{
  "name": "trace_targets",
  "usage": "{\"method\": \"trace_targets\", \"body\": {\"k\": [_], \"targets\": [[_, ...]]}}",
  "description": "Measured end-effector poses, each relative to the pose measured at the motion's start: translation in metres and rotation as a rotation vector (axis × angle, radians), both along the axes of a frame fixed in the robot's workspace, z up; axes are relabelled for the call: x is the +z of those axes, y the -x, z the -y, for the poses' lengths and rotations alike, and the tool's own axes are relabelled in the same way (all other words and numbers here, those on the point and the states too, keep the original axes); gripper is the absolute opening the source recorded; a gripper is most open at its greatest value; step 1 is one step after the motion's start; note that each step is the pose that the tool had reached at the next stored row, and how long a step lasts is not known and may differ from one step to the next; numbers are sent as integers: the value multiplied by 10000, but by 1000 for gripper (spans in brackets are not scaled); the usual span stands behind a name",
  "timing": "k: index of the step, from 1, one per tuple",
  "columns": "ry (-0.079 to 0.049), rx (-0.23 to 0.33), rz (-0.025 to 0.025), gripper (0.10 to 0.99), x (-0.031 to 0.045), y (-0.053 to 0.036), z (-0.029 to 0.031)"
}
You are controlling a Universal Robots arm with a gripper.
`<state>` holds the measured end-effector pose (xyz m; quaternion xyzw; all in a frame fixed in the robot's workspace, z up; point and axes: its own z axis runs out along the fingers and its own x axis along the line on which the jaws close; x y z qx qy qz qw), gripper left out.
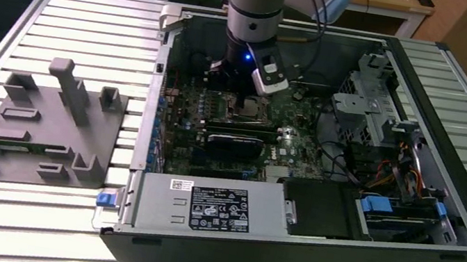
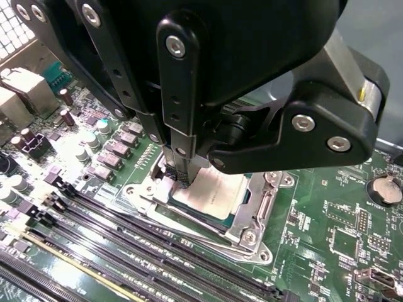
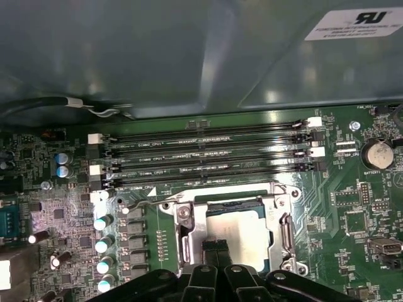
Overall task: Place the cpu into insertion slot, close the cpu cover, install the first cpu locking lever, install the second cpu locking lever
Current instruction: 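Close the cpu cover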
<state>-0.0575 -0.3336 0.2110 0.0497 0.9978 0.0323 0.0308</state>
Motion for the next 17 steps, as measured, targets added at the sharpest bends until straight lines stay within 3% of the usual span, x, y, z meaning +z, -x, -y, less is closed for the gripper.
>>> {"method": "trace_targets", "body": {"k": [17], "targets": [[-3,146,0,106,-38,78,0]]}}
